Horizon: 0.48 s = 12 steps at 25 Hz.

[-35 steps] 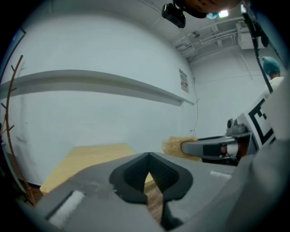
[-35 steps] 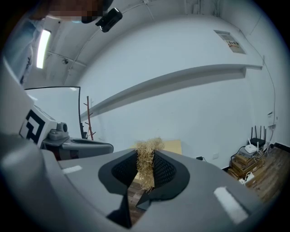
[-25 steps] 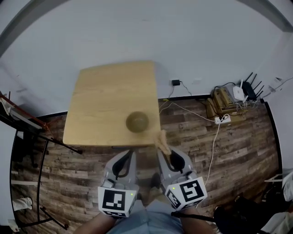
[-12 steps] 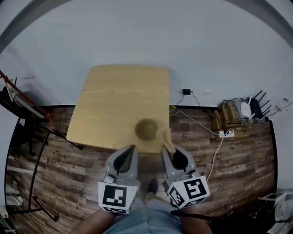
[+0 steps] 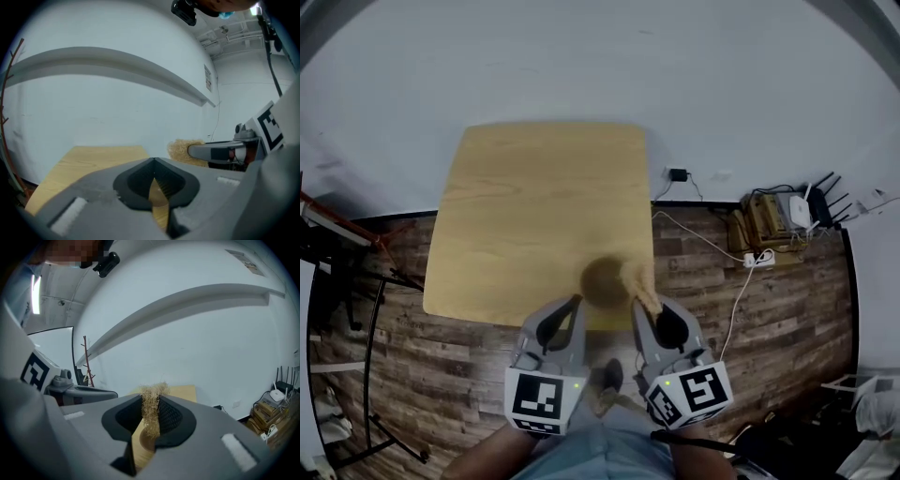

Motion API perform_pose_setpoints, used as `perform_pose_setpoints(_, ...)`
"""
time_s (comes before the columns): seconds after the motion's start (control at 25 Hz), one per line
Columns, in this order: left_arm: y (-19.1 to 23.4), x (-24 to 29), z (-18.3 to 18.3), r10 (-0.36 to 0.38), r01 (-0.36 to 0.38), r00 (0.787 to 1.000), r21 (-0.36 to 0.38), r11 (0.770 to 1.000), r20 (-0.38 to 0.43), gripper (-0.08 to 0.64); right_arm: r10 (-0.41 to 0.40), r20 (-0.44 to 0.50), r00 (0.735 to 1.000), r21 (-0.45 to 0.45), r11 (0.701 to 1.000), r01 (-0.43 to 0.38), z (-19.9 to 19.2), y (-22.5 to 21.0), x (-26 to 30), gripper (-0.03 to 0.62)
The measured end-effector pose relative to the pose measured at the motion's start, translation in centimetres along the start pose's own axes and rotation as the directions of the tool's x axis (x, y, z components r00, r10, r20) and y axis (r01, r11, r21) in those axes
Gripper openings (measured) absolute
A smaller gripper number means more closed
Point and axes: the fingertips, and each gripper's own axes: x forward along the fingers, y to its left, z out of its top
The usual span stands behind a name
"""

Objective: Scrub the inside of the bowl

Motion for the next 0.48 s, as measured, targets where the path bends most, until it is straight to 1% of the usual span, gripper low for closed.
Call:
perform_pose_setpoints(0.16, 1.3, 2.2, -1.7, -0.028, 0.027, 0.998, -0.027, 0.999, -0.056, 0.020, -0.018, -0.052, 0.998, 0.030, 0.999, 0.019, -2.0, -0.5, 1.6, 0.071)
perform_pose_setpoints(0.36, 2.1, 4.8, -4.3, -0.066, 0.059, 0.988, -0.055, 0.997, -0.139, 0.021, -0.041, -0.108, 0.993, 0.078, 0.996, 0.050, -4.5, -1.2, 3.0, 0.071)
perform_pose_setpoints(0.44, 2.4, 5.7, -5.1, -0.076, 0.064, 0.984, -0.081, 0.995, -0.158, 0.021, -0.049, -0.129, 0.990, 0.094, 0.994, 0.062, -5.5, -1.5, 3.5, 0.071)
perform_pose_setpoints(0.48, 2.5, 6.1, -5.4, -0.077, 0.060, 0.983, -0.105, 0.993, -0.166, 0.021, -0.051, -0.140, 0.989, 0.101, 0.993, 0.066, -6.0, -1.6, 3.7, 0.071)
